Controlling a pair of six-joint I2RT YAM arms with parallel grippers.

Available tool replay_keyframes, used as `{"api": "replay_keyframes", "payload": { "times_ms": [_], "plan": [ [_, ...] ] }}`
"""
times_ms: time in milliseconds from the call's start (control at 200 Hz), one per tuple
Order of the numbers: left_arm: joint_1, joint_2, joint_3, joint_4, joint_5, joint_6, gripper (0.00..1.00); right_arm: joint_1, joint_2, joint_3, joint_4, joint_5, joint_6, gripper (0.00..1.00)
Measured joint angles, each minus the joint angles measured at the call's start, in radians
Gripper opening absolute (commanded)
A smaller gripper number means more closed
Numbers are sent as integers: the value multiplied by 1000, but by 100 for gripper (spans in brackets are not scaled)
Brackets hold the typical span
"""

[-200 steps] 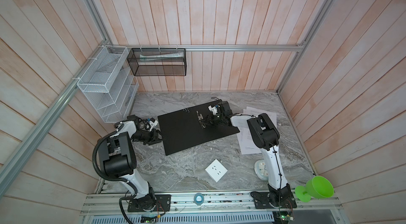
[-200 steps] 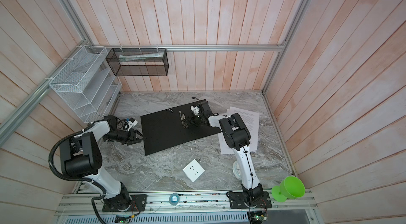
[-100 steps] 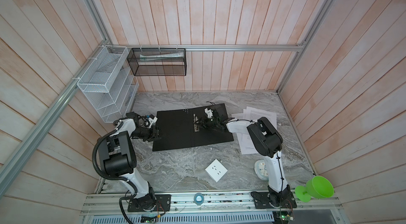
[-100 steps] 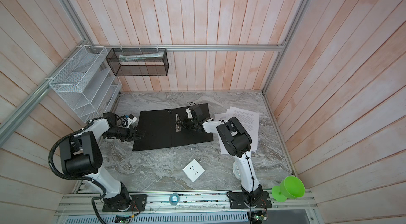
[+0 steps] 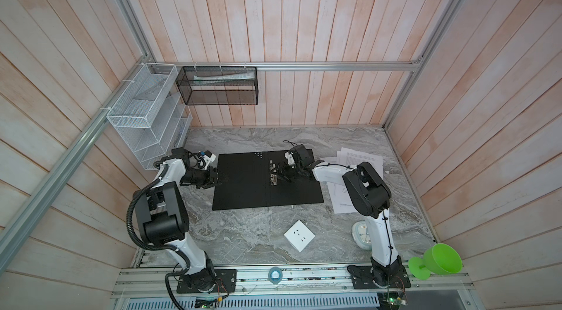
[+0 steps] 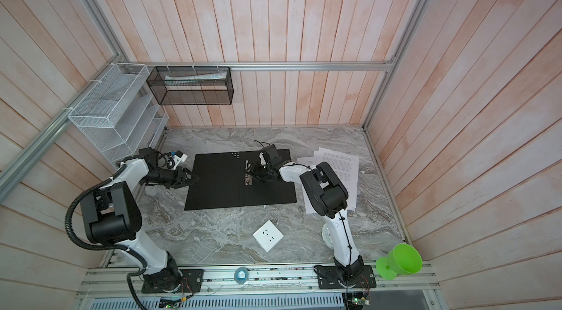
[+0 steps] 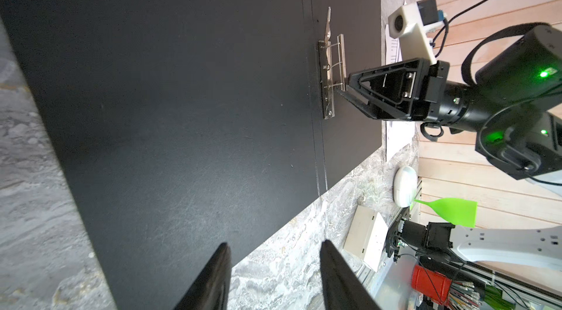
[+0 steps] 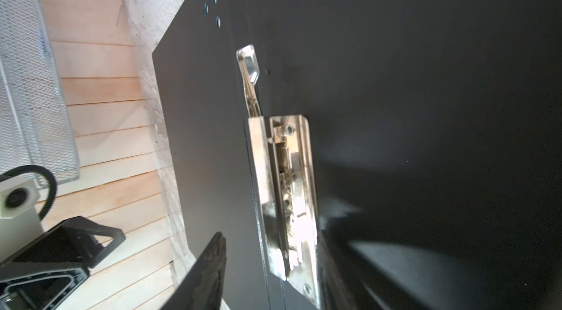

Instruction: Put the files into the folder

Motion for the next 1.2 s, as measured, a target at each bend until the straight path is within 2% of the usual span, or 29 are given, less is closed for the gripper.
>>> {"api": "replay_keyframes", "payload": {
  "times_ms": [235, 335, 430, 540, 710, 855, 995, 1051, 1201],
  "plan": [
    [-11, -2, 2, -25, 1, 1, 51, -25, -61, 19, -136, 70, -100, 51],
    [-43, -23, 3, -38, -2, 19, 52, -29, -179, 2, -213, 153, -162, 52],
    [-109, -64, 16, -52, -1, 36, 60, -62, -356, -50, -264, 208, -212, 53],
    [-200, -101, 56, -64, 8, 51, 64, -201, -551, -126, -327, 234, -270, 54],
    [-322, -103, 135, -68, 28, 43, 65, -451, -703, -269, -466, 299, -340, 56],
    [-413, -76, 162, -53, 47, 8, 65, -576, -811, -428, -592, 345, -367, 59],
    [-483, -24, 163, -31, 60, -24, 65, -705, -876, -481, -678, 398, -392, 64],
    [-500, -4, 164, -27, 64, -28, 64, -747, -896, -494, -695, 420, -393, 68],
    [-516, 43, 186, -31, 80, -26, 65, -829, -918, -529, -705, 444, -394, 68]
  ]
}}
